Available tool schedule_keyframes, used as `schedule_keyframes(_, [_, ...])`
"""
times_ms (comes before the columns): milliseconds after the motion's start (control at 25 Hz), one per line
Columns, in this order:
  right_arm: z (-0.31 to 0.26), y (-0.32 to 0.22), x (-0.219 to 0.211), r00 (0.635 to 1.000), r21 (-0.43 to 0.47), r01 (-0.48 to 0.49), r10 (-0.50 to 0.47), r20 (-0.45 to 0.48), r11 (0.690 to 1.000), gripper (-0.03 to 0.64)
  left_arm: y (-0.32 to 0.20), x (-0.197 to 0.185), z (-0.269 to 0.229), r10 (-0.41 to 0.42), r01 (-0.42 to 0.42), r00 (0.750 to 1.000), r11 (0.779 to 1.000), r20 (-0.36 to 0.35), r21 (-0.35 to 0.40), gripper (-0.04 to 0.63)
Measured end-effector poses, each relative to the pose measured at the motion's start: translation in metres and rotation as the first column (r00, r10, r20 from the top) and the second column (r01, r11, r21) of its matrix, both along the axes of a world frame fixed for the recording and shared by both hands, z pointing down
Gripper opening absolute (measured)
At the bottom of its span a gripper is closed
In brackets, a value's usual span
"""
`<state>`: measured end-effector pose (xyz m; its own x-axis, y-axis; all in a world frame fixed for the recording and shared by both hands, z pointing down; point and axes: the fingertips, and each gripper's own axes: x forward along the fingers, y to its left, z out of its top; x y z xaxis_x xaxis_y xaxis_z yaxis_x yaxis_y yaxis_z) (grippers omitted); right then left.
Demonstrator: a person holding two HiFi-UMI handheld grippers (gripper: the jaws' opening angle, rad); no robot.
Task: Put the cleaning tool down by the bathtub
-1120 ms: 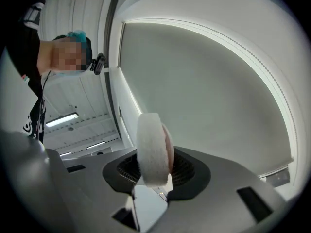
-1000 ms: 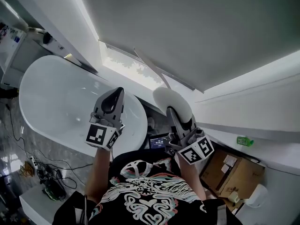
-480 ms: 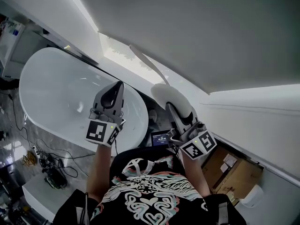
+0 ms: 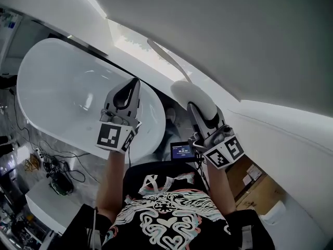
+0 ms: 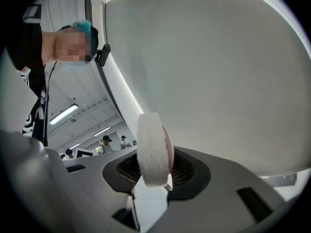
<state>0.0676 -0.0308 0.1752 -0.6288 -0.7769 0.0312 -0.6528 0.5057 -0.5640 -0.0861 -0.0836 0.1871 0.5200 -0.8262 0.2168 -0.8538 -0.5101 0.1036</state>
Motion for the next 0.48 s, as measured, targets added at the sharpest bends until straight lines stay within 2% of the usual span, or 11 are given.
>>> schedule_keyframes(480, [0.081,-0.029,-0.005,0.998,-0.089,0.032,-0.036,-0.046,0.996,0.152,-0.012,-0.022,0.084,-0.021,0.027,0.999,0.993,0.050,-0.113,0.017])
